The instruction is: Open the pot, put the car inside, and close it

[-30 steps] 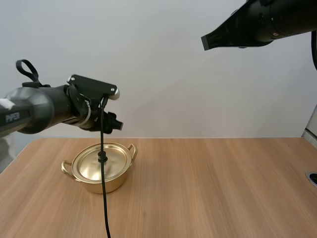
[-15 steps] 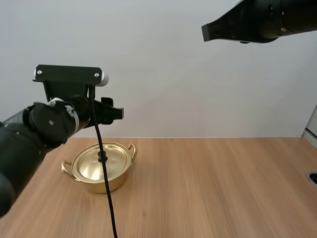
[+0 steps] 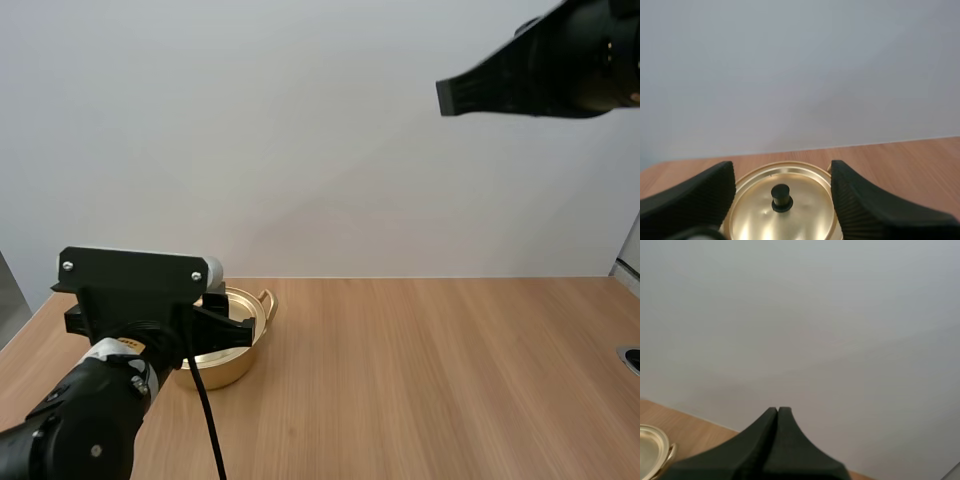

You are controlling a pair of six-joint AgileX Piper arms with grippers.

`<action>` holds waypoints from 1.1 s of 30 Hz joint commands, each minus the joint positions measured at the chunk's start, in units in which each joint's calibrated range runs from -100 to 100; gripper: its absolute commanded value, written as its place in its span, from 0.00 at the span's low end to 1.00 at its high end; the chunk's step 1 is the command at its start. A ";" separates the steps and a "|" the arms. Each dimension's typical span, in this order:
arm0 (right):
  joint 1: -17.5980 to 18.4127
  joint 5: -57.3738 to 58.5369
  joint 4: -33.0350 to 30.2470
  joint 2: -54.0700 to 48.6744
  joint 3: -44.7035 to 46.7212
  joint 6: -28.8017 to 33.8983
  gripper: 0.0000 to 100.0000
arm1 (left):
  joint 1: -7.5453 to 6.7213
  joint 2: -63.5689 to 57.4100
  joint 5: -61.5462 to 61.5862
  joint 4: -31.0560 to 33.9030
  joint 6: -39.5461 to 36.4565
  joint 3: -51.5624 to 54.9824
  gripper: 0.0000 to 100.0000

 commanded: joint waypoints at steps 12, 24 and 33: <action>-0.07 -21.77 1.83 -26.54 38.73 -0.06 0.00 | 0.07 -11.71 4.35 3.22 0.29 -0.02 0.00; -6.17 -37.20 7.15 -28.04 59.54 -0.06 0.00 | -0.33 -11.97 8.83 4.53 1.21 -0.29 0.00; -6.57 -39.54 9.49 -28.04 64.98 -0.28 0.00 | -1.91 -12.49 14.99 14.50 -4.18 2.55 0.00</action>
